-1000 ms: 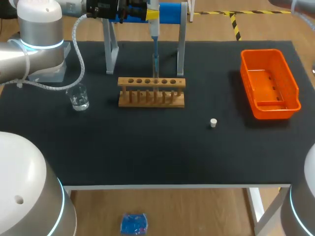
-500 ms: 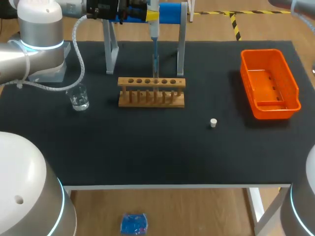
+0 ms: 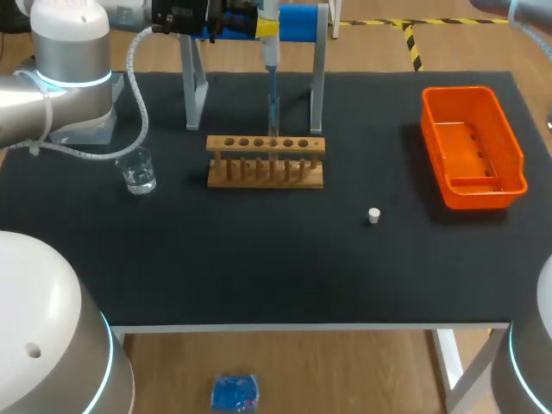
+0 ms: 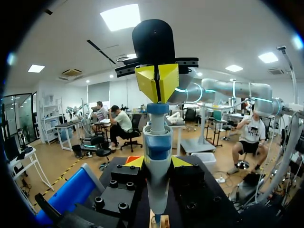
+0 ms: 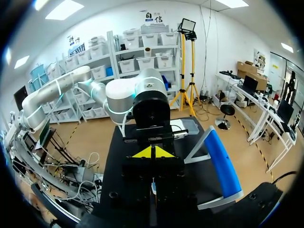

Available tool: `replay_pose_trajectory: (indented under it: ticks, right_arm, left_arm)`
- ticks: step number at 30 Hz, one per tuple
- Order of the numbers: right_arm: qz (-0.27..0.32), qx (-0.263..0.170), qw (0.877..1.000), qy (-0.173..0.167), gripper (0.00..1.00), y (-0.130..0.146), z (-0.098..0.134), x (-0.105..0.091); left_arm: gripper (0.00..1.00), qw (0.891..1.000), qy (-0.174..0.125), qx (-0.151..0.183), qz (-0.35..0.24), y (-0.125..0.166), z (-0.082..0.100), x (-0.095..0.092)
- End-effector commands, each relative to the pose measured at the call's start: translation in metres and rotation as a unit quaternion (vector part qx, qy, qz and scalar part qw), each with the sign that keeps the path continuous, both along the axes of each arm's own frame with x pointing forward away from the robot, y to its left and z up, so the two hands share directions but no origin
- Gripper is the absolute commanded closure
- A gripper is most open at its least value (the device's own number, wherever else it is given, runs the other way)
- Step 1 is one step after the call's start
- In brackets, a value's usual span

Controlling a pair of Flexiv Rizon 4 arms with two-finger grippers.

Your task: Invert the test tube, pick up the pipette, mount the tip to pipette, aspirate from beaker and dispense into the tube, eject the tip, return the pipette, and cap with the stopper.

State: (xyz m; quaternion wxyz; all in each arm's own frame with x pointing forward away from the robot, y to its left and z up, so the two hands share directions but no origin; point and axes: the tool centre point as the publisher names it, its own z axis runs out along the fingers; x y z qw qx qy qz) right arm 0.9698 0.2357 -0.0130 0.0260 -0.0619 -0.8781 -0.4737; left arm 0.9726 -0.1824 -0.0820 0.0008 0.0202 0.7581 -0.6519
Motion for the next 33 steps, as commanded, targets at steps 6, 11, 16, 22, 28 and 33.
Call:
replay_pose_trajectory:
  ticks: [6, 11, 16, 22, 28, 33]
  right_arm:
    - [0.002, -0.003, 1.0, 0.003, 1.0, 0.0, -0.006, 0.001]
    - [0.002, -0.004, 1.0, 0.005, 1.0, 0.0, -0.008, 0.0]
    - [0.003, -0.004, 1.0, 0.006, 1.0, -0.001, -0.01, 0.0]
    - [0.004, -0.006, 1.0, 0.009, 1.0, -0.001, -0.013, 0.0]
    - [0.005, -0.008, 1.0, 0.012, 1.0, -0.001, -0.018, 0.001]
    - [0.005, -0.01, 1.0, 0.016, 1.0, -0.002, -0.021, 0.001]
  left_arm:
    - [1.0, 1.0, -0.001, -0.001, 0.002, 0.0, 0.004, -0.001]
    - [1.0, 1.0, -0.001, -0.001, 0.002, 0.0, 0.004, -0.001]
    - [1.0, 1.0, -0.001, -0.001, 0.002, 0.0, 0.004, -0.001]
    - [1.0, 1.0, -0.001, -0.001, 0.002, 0.0, 0.004, -0.001]
    - [1.0, 1.0, -0.001, -0.001, 0.002, 0.0, 0.004, -0.001]
    - [1.0, 1.0, -0.001, -0.001, 0.002, 0.0, 0.004, -0.001]
